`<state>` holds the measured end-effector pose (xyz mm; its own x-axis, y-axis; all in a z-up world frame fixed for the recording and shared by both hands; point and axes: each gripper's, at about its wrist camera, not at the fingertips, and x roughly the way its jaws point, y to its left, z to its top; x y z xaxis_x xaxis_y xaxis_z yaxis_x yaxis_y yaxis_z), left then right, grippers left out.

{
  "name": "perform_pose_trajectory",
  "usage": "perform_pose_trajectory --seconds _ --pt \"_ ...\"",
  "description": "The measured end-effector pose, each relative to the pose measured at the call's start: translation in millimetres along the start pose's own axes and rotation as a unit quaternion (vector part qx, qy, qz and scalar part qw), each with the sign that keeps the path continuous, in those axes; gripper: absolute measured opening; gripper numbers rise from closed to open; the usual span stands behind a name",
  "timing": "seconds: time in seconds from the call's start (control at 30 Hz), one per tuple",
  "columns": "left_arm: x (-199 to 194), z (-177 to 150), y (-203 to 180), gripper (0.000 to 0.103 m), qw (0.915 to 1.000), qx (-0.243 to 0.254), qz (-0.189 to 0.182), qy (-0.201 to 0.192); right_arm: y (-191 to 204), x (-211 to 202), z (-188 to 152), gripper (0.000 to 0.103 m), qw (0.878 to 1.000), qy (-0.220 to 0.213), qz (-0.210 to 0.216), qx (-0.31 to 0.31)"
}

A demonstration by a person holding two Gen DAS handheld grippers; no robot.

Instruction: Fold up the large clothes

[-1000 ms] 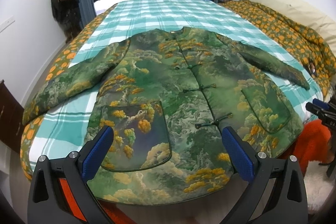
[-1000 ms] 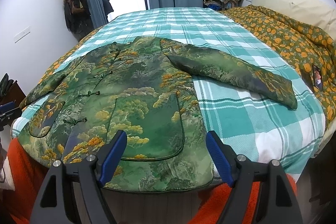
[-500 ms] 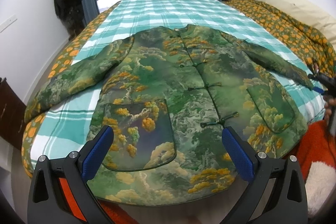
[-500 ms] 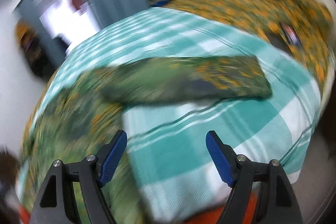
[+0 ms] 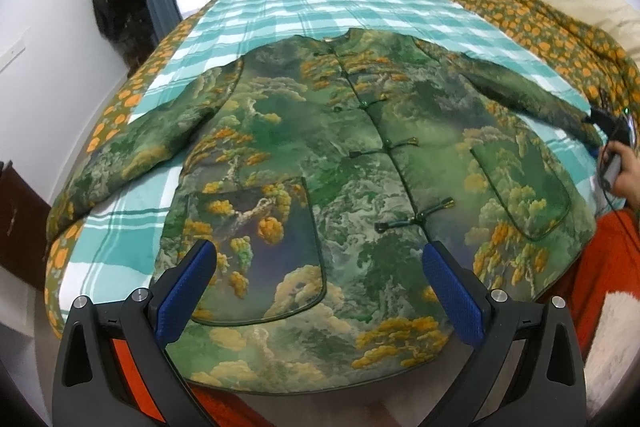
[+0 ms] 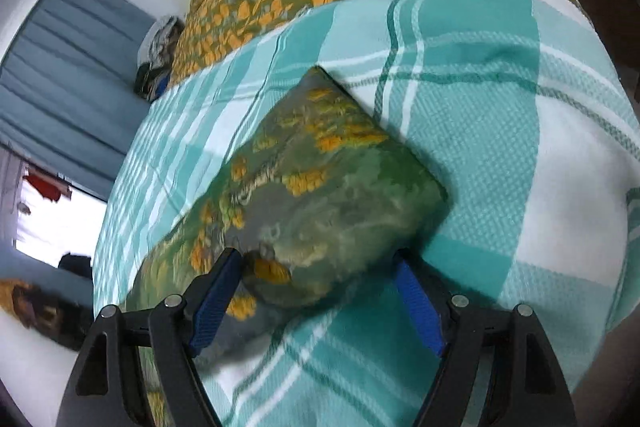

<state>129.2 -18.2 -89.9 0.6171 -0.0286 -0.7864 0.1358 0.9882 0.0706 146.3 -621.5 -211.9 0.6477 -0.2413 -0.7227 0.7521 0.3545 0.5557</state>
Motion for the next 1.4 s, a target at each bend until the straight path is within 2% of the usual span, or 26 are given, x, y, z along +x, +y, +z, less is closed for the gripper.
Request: perform_pose_trajectory --seconds 0.03,0.07,0.1,0.2,0.27,0.33,0.43,0.5,0.53,0.57,0.6,0.67,0.7,0.83,0.87,0.93,1.0,1.03,1.1,1.17,1.2,1.27,1.3,1.33,1.4 --pt "0.7 0.2 -1.1 0.102 1.0 0.001 -0.001 0.001 2.0 -0.2 0.7 0.063 1.0 -0.008 0.002 -0.003" --pt "1.0 0.1 -2.2 0.102 1.0 0.003 -0.001 0.003 4.0 -0.2 1.8 0.035 1.0 -0.01 0.003 -0.009" --pt "1.0 0.0 -3.1 0.102 1.0 0.004 -0.002 0.003 5.6 -1.6 4.1 0.021 1.0 -0.016 0.001 -0.017" --pt "-0.1 0.1 -4.3 0.102 1.0 0.006 -0.002 0.002 25.1 -21.1 1.2 0.011 0.997 -0.047 0.007 -0.068" --pt "-0.1 0.4 -4.2 0.102 1.0 0.005 -0.003 0.002 48.0 -44.5 -5.6 0.01 0.99 -0.069 0.026 -0.118" --pt "1.0 0.7 -4.1 0.102 1.0 -0.001 -0.006 0.004 79.4 -74.0 -17.7 0.01 0.978 -0.087 0.06 -0.18" --pt "2.9 1.4 -2.6 0.102 0.9997 -0.017 -0.013 0.01 130.5 -129.2 -56.7 0.01 0.94 -0.119 0.117 -0.297" --pt "2.9 1.5 -0.8 0.102 0.9993 -0.028 -0.02 0.011 163.0 -161.1 -91.1 0.01 0.908 -0.123 0.165 -0.365" --pt "2.5 1.1 0.0 0.102 0.9992 -0.033 -0.022 0.01 171.2 -171.7 -105.0 0.01 0.897 -0.12 0.182 -0.384" --pt "1.9 0.6 0.9 0.102 0.9991 -0.035 -0.022 0.009 184.1 -183.2 -128.4 0.01 0.88 -0.113 0.205 -0.414" --pt "1.4 -0.6 2.1 0.102 0.999 -0.038 -0.021 0.009 192.6 -188.0 -146.9 0.01 0.867 -0.102 0.218 -0.436" --pt "1.8 -3.4 5.8 0.102 0.9987 -0.045 -0.02 0.012 201.9 -188.8 -178.6 0.01 0.851 -0.079 0.23 -0.466" --pt "2.4 -4.9 8.4 0.102 0.9984 -0.051 -0.021 0.015 206.9 -184.0 -205.6 0.01 0.838 -0.061 0.233 -0.49" --pt "5.9 -6.7 18.6 0.102 0.9969 -0.071 -0.024 0.024 205.8 -158.8 -271.2 0.01 0.814 0.002 0.227 -0.534" --pt "7.2 -5.4 19.6 0.102 0.9967 -0.072 -0.026 0.024 202.2 -151.1 -285.7 0.013 0.805 0.011 0.222 -0.55" --pt "11.4 -0.7 19.1 0.102 0.9966 -0.07 -0.034 0.025 197.9 -136.1 -321.4 0.017 0.778 0.04 0.202 -0.593" --pt "17.6 6.1 17.8 0.102 0.996 -0.07 -0.05 0.025 195.2 -123.5 -337.6 0.039 0.76 0.09 0.198 -0.613" --pt "22.7 11.0 16.7 0.102 0.9947 -0.074 -0.067 0.026 190.2 -123.3 -344.9 0.043 0.755 0.112 0.195 -0.616" --pt "34.3 20.8 13.7 0.102 0.9903 -0.084 -0.105 0.034 187.0 -126.9 -341.5 0.057 0.755 0.126 0.196 -0.613" --pt "50.6 31.7 8.5 0.102 0.9812 -0.102 -0.157 0.046 184.0 -138.7 -331.6 0.064 0.758 0.138 0.208 -0.602" --pt "63.4 39.1 3.5 0.102 0.9731 -0.115 -0.191 0.058 181.6 -144.8 -325.0 0.065 0.762 0.139 0.213 -0.595" --pt "83.4 49.1 -8.1 0.1 0.9618 -0.131 -0.227 0.079 169.7 -163.1 -319.2 0.066 0.772 0.131 0.221 -0.582" --pt "96.2 55.0 -16.4 0.097 0.9565 -0.135 -0.242 0.092 162.1 -170.5 -313.9 0.069 0.778 0.124 0.224 -0.575" --pt "109.4 61.0 -25.8 0.088 0.953 -0.136 -0.25 0.104 156.4 -175.1 -312.1 0.07 0.781 0.119 0.223 -0.571" --pt "134.4 68.8 -42.8 0.076 0.9501 -0.136 -0.249 0.131 143.6 -174.6 -307.9 0.071 0.786 0.111 0.216 -0.568"
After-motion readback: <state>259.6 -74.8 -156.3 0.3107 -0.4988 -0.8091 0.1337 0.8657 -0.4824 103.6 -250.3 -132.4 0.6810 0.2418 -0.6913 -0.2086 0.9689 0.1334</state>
